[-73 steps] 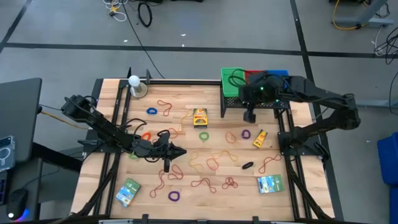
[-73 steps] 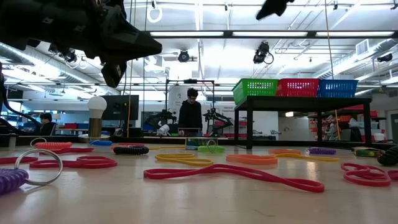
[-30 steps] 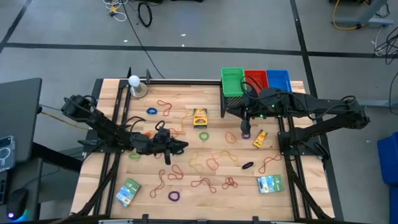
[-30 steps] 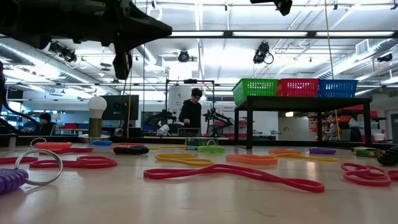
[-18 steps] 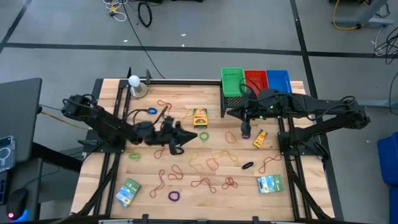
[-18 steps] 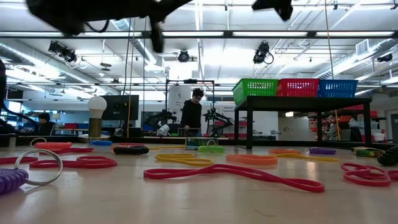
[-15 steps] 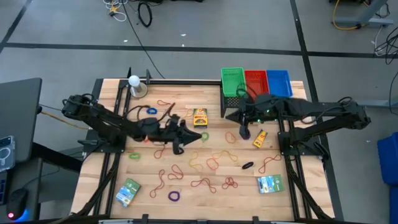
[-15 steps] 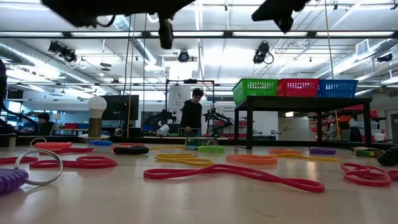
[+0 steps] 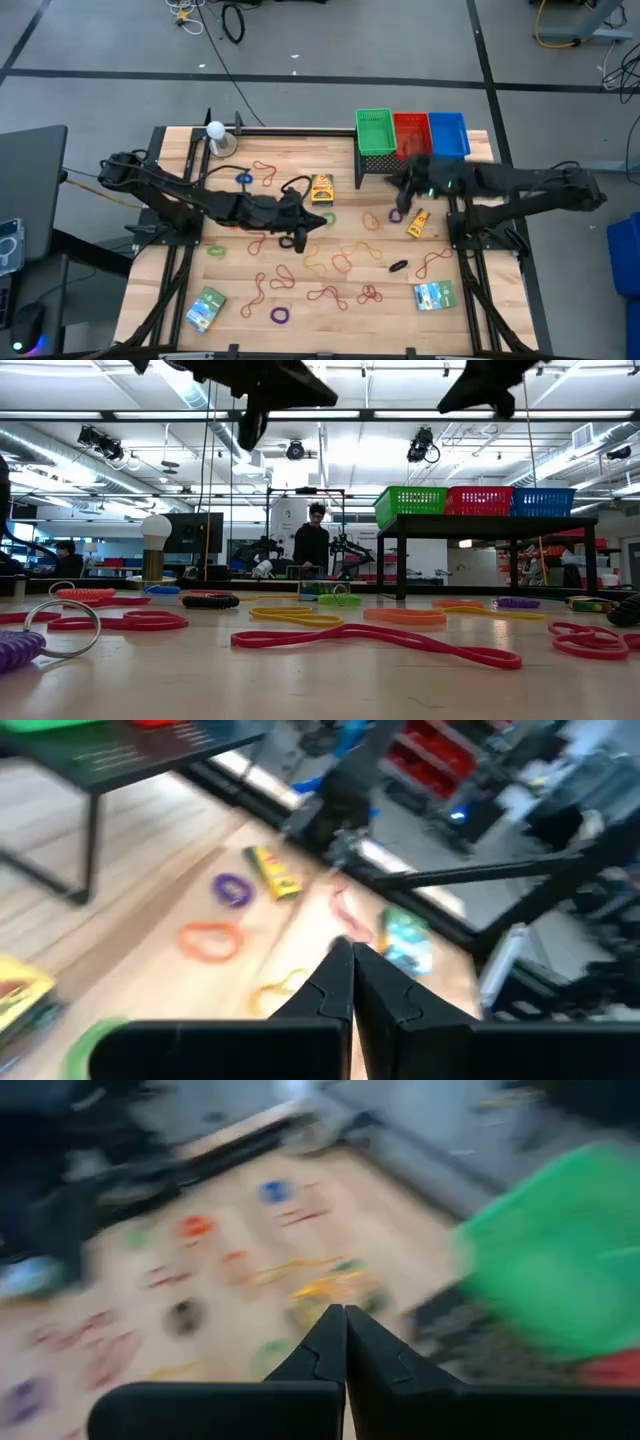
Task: Pick & Place Office Desk Supplies
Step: Put the green bin on the shelf
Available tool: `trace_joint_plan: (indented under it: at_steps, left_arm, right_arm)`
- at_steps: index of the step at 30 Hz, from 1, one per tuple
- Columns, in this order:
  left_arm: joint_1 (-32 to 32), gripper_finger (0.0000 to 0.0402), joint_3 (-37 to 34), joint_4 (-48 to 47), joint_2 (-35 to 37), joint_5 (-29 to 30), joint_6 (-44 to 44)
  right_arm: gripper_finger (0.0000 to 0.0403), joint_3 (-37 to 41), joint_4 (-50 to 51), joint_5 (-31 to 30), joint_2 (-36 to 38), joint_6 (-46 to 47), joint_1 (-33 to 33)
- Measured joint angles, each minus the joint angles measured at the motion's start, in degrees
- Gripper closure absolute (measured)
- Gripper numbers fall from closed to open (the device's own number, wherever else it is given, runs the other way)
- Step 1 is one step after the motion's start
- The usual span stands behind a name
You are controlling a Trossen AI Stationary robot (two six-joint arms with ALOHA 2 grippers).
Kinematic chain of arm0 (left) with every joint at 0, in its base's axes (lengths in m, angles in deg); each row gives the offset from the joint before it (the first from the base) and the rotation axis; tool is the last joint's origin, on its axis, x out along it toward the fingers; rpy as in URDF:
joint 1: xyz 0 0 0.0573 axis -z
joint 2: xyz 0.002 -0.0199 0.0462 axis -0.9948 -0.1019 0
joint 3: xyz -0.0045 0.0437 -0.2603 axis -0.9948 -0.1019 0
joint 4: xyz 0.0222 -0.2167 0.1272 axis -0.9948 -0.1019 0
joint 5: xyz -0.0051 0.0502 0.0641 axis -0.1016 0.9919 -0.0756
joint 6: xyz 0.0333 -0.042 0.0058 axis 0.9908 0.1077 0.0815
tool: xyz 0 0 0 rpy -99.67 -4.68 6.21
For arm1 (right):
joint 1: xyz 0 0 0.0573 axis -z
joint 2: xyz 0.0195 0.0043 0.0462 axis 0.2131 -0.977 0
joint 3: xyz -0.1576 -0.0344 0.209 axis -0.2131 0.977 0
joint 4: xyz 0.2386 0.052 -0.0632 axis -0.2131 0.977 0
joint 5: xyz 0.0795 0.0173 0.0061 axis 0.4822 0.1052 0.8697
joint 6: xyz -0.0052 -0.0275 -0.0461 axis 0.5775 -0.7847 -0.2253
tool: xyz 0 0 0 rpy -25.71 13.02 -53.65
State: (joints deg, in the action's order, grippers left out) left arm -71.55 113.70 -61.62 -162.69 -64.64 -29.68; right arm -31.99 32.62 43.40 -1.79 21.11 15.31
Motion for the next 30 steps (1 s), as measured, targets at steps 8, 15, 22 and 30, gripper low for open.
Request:
trace_joint_plan:
  at_steps: [8, 15, 22, 30]
  left_arm:
    - [0.16, 0.0397, 0.0, -2.68, 0.07, 7.88, -1.84]
    - [0.46, 0.0397, -0.02, -4.75, 0.07, 9.73, -3.7]
    - [0.59, 0.0396, -0.04, -6.14, 0.07, 10.79, -5.62]
    - [0.59, 0.0396, -0.04, -6.19, 0.07, 10.84, -5.78]
  right_arm:
    - [0.0401, -20.71, 17.23, 11.07, -15.09, -19.53, 24.13]
    - [0.0401, -27.91, 26.48, 18.38, -28.77, -35.51, 29.85]
    - [0.0401, -28.8, 29.73, 18.66, -33.19, -39.47, 29.81]
    - [0.0401, -28.81, 31.85, 20.79, -33.65, -39.65, 30.03]
